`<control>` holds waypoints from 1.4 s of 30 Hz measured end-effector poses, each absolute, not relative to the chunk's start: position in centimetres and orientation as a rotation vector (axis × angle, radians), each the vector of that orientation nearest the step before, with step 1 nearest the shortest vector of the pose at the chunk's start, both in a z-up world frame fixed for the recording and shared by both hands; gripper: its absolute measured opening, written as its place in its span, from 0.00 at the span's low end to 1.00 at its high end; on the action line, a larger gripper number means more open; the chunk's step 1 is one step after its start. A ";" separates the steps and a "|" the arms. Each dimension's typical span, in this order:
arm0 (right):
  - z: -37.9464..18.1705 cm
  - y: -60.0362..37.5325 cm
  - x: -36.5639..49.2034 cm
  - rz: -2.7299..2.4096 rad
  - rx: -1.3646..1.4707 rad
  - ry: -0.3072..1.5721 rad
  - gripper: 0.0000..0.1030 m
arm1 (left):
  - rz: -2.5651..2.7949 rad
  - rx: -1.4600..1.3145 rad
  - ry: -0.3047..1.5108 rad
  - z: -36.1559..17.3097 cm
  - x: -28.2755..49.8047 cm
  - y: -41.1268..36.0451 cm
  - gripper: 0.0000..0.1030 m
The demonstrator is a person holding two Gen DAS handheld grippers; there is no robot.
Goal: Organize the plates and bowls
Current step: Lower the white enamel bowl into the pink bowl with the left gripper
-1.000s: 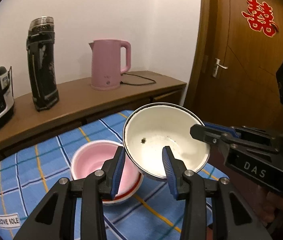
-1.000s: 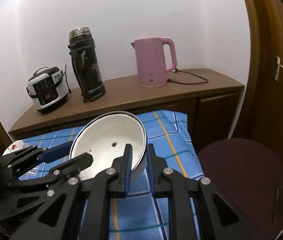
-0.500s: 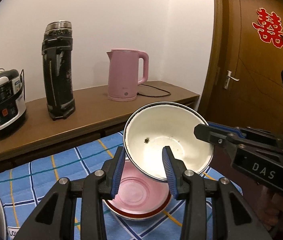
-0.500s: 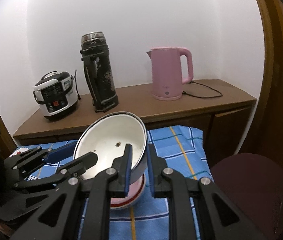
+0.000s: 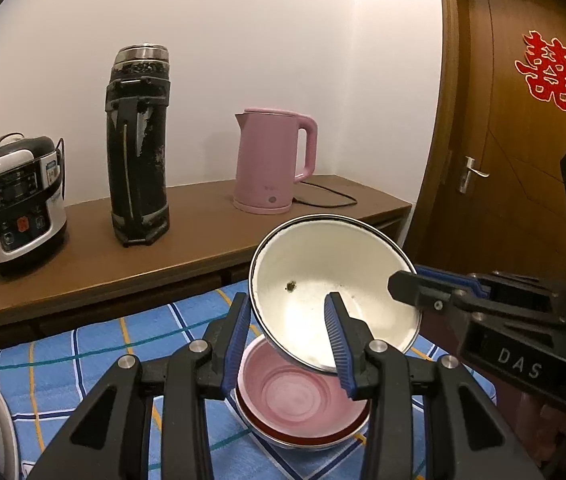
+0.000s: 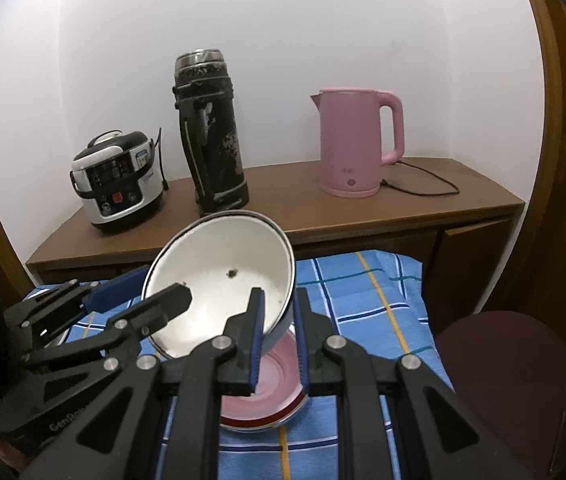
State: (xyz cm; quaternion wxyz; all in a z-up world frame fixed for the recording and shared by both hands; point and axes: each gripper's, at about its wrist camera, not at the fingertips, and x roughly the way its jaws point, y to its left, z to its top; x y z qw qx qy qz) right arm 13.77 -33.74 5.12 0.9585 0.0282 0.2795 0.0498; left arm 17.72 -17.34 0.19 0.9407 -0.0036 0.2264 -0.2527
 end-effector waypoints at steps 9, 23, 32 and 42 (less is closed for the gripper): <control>4.4 -33.1 14.7 0.104 0.043 0.596 0.14 | -0.496 -0.021 0.483 -0.5 18.6 -16.7 0.40; 3.4 -32.6 15.1 0.105 0.037 0.625 0.14 | -0.481 -0.022 0.515 -1.2 19.4 -16.4 0.40; 2.9 -32.8 15.1 0.101 0.046 0.636 0.14 | -0.486 -0.006 0.543 -1.9 19.7 -16.8 0.40; 2.4 -33.1 15.1 0.099 0.052 0.650 0.14 | -0.494 0.009 0.554 -2.2 19.8 -17.1 0.40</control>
